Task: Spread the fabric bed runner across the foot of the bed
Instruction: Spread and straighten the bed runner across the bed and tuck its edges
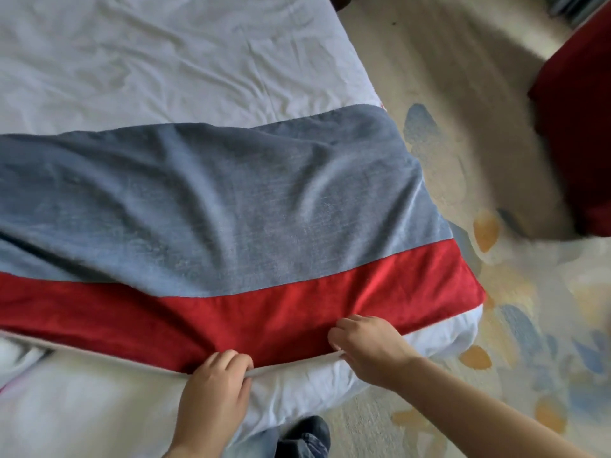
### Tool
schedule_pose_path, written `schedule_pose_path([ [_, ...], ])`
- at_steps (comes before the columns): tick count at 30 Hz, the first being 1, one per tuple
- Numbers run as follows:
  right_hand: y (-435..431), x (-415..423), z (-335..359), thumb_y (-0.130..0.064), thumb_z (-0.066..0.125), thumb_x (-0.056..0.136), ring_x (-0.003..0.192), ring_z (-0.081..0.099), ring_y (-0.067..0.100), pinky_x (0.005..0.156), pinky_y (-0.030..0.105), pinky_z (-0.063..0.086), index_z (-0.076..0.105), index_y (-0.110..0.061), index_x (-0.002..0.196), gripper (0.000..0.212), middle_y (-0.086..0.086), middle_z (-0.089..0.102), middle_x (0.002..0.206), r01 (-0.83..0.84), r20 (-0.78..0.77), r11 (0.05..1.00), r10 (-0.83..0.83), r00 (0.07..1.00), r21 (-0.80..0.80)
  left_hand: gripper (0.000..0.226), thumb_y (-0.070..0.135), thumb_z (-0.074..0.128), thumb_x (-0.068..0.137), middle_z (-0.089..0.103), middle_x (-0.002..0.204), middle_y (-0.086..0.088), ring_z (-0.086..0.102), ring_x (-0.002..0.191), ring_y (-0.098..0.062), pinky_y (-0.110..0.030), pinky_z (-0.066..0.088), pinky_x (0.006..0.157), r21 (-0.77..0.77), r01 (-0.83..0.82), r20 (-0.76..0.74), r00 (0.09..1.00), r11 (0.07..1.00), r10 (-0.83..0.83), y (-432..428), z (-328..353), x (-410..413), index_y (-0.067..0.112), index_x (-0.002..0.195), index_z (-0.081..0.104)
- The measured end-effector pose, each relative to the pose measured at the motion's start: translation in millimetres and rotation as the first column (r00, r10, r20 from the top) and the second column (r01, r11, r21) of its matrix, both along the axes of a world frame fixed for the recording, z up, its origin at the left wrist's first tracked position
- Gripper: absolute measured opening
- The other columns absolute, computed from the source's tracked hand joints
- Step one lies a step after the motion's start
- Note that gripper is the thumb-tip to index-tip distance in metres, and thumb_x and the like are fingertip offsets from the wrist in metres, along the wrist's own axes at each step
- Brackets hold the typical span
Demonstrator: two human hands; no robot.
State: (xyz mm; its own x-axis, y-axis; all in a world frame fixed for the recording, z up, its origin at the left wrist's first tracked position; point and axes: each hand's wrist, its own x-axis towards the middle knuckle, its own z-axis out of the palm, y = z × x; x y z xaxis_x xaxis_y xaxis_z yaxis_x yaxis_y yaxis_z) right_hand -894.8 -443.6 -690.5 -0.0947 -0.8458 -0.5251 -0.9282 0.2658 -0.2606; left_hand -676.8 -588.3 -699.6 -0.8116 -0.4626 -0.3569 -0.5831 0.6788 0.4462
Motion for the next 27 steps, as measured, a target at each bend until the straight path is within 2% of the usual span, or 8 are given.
schedule_pose_path([
  [3,13,-4,2,-0.010,0.050,0.077,0.087,0.055,0.019,0.070,0.033,0.046,0.055,-0.022,0.095,0.022,-0.005,0.057,0.093,0.015,-0.021,0.999,-0.016,1.000,-0.034,0.032,0.010,0.082,0.051,0.051,0.063,0.010,0.053,0.059,-0.015,-0.030,0.045,0.050,-0.023,-0.011,-0.007,1.000,1.000,0.011,9,5,-3,0.023,0.063,0.055],
  [9,53,-55,14,0.001,0.073,0.048,0.057,0.058,0.021,0.046,0.030,0.045,0.059,-0.018,0.068,0.031,-0.002,0.056,0.064,0.059,-0.278,0.983,-0.107,0.955,-0.175,0.010,0.019,0.067,0.074,0.057,0.079,0.008,0.056,0.076,-0.016,-0.031,0.049,0.061,-0.040,0.091,-0.023,0.996,0.995,-0.091,45,10,-58,0.022,0.077,0.058],
  [12,78,-91,9,0.002,0.067,0.061,0.067,0.061,0.023,0.055,0.034,0.050,0.062,-0.016,0.082,0.028,0.000,0.060,0.074,0.102,-0.391,0.984,-0.154,0.908,-0.149,0.007,0.020,0.054,0.085,0.058,0.093,0.005,0.055,0.089,-0.018,-0.032,0.047,0.070,-0.072,0.199,-0.047,0.978,0.977,-0.203,73,9,-103,0.021,0.091,0.057],
  [17,103,-127,-3,-0.008,0.051,0.084,0.083,0.060,0.019,0.069,0.030,0.048,0.057,-0.023,0.102,0.024,-0.004,0.059,0.091,0.142,-0.510,0.984,-0.175,0.842,-0.104,0.012,0.007,0.054,0.083,0.060,0.092,-0.001,0.057,0.086,-0.023,-0.033,0.039,0.060,-0.144,0.219,-0.081,0.969,0.965,-0.233,108,8,-173,0.017,0.090,0.056],
  [20,119,-142,-2,0.012,0.063,0.066,0.065,0.059,0.028,0.049,0.032,0.045,0.060,-0.011,0.077,0.026,0.005,0.058,0.073,0.180,-0.491,0.958,-0.270,0.829,-0.224,0.016,-0.003,0.051,0.079,0.060,0.086,-0.005,0.057,0.082,-0.027,-0.033,0.034,0.055,-0.154,0.262,-0.089,0.956,0.953,-0.278,120,4,-195,0.010,0.086,0.057],
  [22,135,-155,5,0.021,0.066,0.048,0.054,0.054,0.029,0.041,0.026,0.033,0.054,-0.005,0.061,0.031,0.009,0.053,0.061,0.243,-0.438,0.899,-0.396,0.807,-0.365,0.020,-0.004,0.050,0.080,0.063,0.085,-0.005,0.057,0.080,-0.026,-0.035,0.042,0.057,-0.128,0.265,-0.170,0.944,0.956,-0.284,126,2,-202,0.008,0.089,0.063],
  [25,157,-160,6,0.016,0.069,0.051,0.058,0.054,0.029,0.044,0.027,0.035,0.058,-0.005,0.061,0.026,0.008,0.053,0.064,0.344,-0.384,0.849,-0.496,0.779,-0.401,0.014,0.000,0.057,0.079,0.065,0.078,-0.004,0.059,0.073,-0.025,-0.040,0.050,0.057,-0.089,0.232,-0.273,0.929,0.969,-0.248,136,1,-207,0.009,0.083,0.067],
  [27,171,-151,-3,0.009,0.070,0.061,0.063,0.056,0.029,0.045,0.030,0.041,0.062,-0.007,0.066,0.018,0.008,0.056,0.069,0.393,-0.353,0.851,-0.507,0.786,-0.349,0.012,0.006,0.057,0.082,0.064,0.085,-0.003,0.059,0.080,-0.024,-0.040,0.050,0.064,-0.082,0.272,-0.203,0.937,0.959,-0.284,146,-3,-205,0.011,0.088,0.066],
])
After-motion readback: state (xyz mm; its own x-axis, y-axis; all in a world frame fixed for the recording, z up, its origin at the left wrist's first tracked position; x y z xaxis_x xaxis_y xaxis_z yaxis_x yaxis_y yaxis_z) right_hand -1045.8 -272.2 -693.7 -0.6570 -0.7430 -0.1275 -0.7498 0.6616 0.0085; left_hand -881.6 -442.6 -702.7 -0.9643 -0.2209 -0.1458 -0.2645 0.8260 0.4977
